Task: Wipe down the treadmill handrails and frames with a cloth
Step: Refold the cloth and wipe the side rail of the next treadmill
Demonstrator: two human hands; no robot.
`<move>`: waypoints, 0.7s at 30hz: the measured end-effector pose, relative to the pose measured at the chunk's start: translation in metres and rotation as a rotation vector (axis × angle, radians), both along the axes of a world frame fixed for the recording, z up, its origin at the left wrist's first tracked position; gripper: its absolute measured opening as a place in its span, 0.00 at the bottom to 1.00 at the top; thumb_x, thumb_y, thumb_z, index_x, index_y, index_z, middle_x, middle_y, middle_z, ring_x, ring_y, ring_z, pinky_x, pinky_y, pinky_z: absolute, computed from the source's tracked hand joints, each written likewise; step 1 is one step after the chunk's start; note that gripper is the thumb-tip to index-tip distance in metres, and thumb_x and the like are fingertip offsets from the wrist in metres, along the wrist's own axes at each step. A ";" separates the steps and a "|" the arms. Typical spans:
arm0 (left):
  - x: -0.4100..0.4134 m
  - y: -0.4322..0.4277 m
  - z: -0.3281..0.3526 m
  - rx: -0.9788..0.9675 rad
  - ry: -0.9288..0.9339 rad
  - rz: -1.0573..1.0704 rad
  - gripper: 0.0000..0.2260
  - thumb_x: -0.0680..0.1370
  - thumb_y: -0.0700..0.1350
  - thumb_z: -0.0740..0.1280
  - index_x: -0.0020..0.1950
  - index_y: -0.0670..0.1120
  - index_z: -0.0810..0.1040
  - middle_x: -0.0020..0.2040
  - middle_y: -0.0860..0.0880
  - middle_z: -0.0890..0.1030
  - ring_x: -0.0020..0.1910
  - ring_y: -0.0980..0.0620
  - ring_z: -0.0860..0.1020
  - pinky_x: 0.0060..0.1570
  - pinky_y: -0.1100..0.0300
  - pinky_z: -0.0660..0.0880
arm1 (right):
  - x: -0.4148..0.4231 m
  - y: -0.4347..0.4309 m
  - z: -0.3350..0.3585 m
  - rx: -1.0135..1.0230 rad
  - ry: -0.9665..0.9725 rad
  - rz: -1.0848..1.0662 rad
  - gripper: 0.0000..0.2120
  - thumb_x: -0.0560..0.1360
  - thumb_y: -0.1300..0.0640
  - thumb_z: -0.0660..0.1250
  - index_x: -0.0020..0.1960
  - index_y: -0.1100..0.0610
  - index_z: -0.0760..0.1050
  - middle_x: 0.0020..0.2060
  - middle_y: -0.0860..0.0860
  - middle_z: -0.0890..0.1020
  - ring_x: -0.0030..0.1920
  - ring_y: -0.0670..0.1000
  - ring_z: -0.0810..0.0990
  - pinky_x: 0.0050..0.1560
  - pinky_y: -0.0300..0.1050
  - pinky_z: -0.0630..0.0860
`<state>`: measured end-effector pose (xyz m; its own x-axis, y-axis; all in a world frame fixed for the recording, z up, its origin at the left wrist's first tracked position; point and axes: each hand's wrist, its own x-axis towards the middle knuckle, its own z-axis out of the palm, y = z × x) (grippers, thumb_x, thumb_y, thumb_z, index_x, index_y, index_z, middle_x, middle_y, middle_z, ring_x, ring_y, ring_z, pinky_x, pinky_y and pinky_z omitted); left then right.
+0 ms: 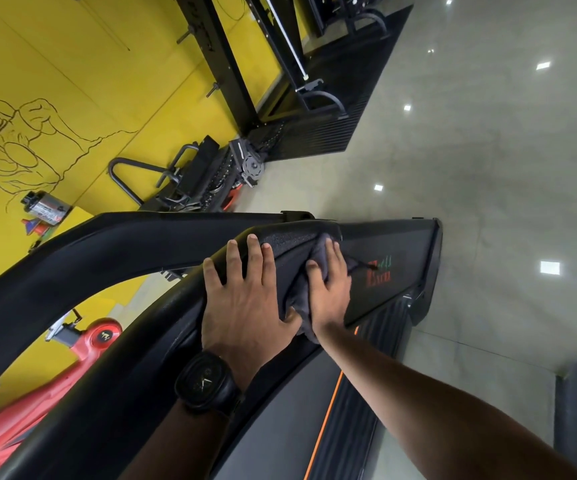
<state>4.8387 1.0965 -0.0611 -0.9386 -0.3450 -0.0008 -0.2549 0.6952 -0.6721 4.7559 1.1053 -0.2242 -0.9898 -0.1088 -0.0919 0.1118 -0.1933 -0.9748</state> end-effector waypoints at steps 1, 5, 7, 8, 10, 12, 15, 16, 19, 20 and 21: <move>0.000 -0.001 0.000 -0.001 0.004 -0.003 0.43 0.74 0.68 0.51 0.81 0.42 0.46 0.81 0.40 0.48 0.78 0.37 0.50 0.71 0.33 0.53 | -0.004 -0.001 0.006 -0.005 0.125 -0.011 0.30 0.76 0.41 0.58 0.77 0.46 0.68 0.79 0.44 0.65 0.78 0.44 0.60 0.74 0.43 0.52; -0.001 -0.002 0.000 0.009 -0.010 -0.011 0.43 0.74 0.70 0.50 0.81 0.44 0.47 0.81 0.40 0.49 0.78 0.37 0.50 0.71 0.33 0.53 | -0.033 -0.004 0.008 0.017 0.182 -0.033 0.28 0.77 0.43 0.58 0.76 0.48 0.70 0.78 0.48 0.67 0.77 0.47 0.63 0.76 0.48 0.54; 0.001 -0.003 -0.001 -0.002 -0.002 -0.026 0.43 0.74 0.69 0.52 0.81 0.44 0.47 0.81 0.40 0.48 0.78 0.37 0.49 0.72 0.33 0.52 | -0.029 -0.003 -0.005 -0.008 -0.068 -0.050 0.32 0.74 0.39 0.56 0.77 0.47 0.69 0.78 0.48 0.67 0.78 0.51 0.64 0.77 0.52 0.57; 0.002 -0.003 -0.002 -0.005 0.005 -0.031 0.43 0.75 0.68 0.52 0.81 0.44 0.47 0.81 0.39 0.47 0.78 0.37 0.48 0.72 0.33 0.52 | -0.023 -0.002 -0.009 -0.027 -0.201 -0.049 0.34 0.73 0.38 0.55 0.77 0.46 0.68 0.78 0.49 0.67 0.77 0.53 0.65 0.76 0.53 0.59; 0.003 -0.003 -0.004 -0.014 0.015 -0.037 0.43 0.74 0.69 0.52 0.81 0.44 0.47 0.81 0.39 0.47 0.78 0.37 0.48 0.73 0.34 0.51 | -0.007 -0.003 -0.012 -0.036 -0.342 -0.037 0.35 0.71 0.38 0.54 0.77 0.45 0.67 0.78 0.50 0.67 0.76 0.56 0.66 0.75 0.54 0.61; 0.004 -0.002 -0.005 -0.015 0.021 -0.039 0.43 0.74 0.69 0.52 0.81 0.45 0.48 0.80 0.38 0.48 0.78 0.36 0.48 0.73 0.34 0.50 | 0.009 -0.003 -0.005 -0.018 -0.368 -0.015 0.36 0.71 0.39 0.53 0.78 0.47 0.66 0.77 0.51 0.67 0.75 0.56 0.66 0.74 0.54 0.61; 0.005 -0.001 -0.004 0.001 0.031 -0.071 0.39 0.75 0.67 0.50 0.80 0.45 0.55 0.80 0.37 0.52 0.78 0.37 0.51 0.73 0.34 0.49 | 0.031 -0.004 0.012 0.001 -0.256 -0.017 0.34 0.72 0.40 0.56 0.76 0.48 0.69 0.76 0.51 0.69 0.74 0.52 0.66 0.74 0.51 0.60; 0.006 -0.001 -0.003 0.016 0.038 -0.089 0.38 0.75 0.66 0.48 0.79 0.45 0.59 0.80 0.38 0.54 0.78 0.38 0.53 0.73 0.35 0.50 | 0.033 -0.004 0.022 -0.017 -0.181 -0.030 0.33 0.72 0.40 0.57 0.75 0.49 0.71 0.74 0.50 0.71 0.74 0.50 0.67 0.74 0.48 0.60; 0.008 0.000 0.006 0.104 0.125 -0.143 0.34 0.76 0.63 0.46 0.74 0.45 0.69 0.76 0.41 0.67 0.75 0.41 0.64 0.70 0.38 0.59 | 0.019 -0.002 0.059 -0.183 0.037 -0.069 0.27 0.76 0.41 0.60 0.71 0.51 0.76 0.68 0.48 0.76 0.71 0.47 0.71 0.73 0.43 0.62; 0.007 0.000 0.010 0.144 0.175 -0.150 0.33 0.77 0.63 0.47 0.72 0.45 0.71 0.73 0.42 0.71 0.72 0.42 0.67 0.68 0.40 0.63 | 0.014 0.001 0.070 -0.232 0.089 -0.076 0.23 0.78 0.45 0.60 0.70 0.52 0.77 0.66 0.46 0.77 0.69 0.46 0.72 0.72 0.42 0.63; 0.008 0.000 0.014 0.183 0.216 -0.149 0.31 0.78 0.62 0.48 0.71 0.45 0.72 0.71 0.44 0.73 0.70 0.43 0.70 0.66 0.42 0.66 | 0.011 0.003 0.078 -0.267 0.121 -0.083 0.19 0.82 0.49 0.60 0.69 0.53 0.77 0.65 0.45 0.77 0.68 0.43 0.72 0.72 0.40 0.64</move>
